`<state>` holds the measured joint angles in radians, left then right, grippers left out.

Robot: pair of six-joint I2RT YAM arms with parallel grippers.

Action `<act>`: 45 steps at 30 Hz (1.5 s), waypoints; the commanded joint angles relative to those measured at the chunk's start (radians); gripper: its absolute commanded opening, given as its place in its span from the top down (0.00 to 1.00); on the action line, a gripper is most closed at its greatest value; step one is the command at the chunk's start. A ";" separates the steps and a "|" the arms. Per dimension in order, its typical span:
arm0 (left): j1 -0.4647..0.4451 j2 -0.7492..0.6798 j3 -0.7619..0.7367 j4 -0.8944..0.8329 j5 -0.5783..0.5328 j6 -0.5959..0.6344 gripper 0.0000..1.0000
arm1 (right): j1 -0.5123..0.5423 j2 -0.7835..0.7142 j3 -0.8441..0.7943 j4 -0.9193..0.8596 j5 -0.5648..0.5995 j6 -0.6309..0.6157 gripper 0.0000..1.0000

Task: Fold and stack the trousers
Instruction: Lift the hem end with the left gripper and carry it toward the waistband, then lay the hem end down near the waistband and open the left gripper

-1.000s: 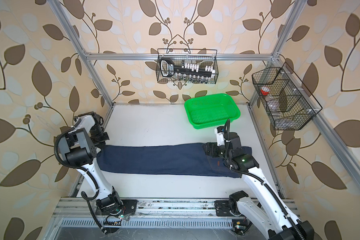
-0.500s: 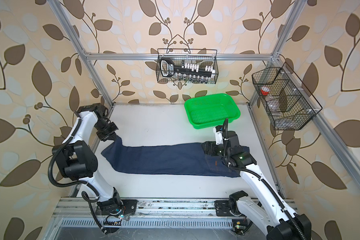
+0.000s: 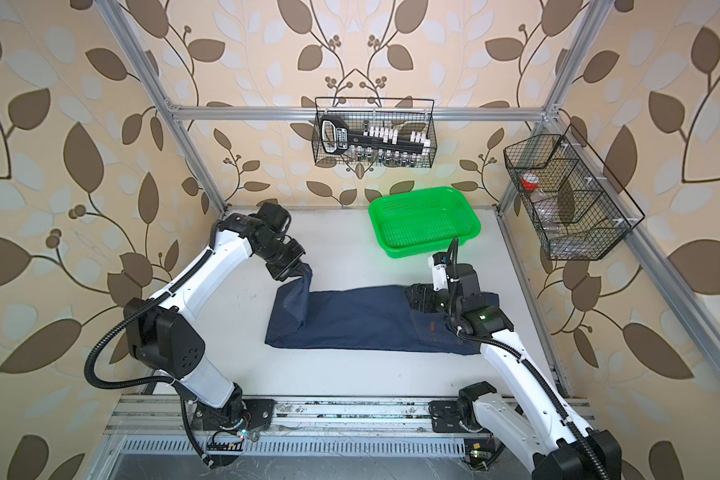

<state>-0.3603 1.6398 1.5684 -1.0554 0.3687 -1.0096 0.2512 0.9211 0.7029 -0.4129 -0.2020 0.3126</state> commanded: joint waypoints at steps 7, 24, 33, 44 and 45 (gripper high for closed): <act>-0.213 0.143 0.090 0.161 0.014 -0.215 1.00 | -0.030 -0.051 -0.062 0.032 0.010 -0.020 0.15; -0.346 0.421 0.221 0.221 0.026 -0.212 1.00 | -0.043 -0.070 -0.114 0.034 0.003 -0.022 0.15; -0.357 0.473 0.295 0.236 0.046 -0.146 0.62 | -0.053 -0.064 -0.112 0.033 -0.003 -0.030 0.15; -0.360 0.428 0.365 0.093 0.028 0.120 0.45 | -0.087 -0.086 -0.087 -0.014 -0.014 -0.047 0.15; -0.360 0.426 0.358 0.073 0.021 0.144 0.45 | -0.088 -0.088 -0.084 -0.019 -0.017 -0.047 0.15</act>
<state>-0.7086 2.1265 1.9007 -0.8791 0.4088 -0.9829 0.1688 0.8486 0.6041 -0.4034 -0.2005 0.2913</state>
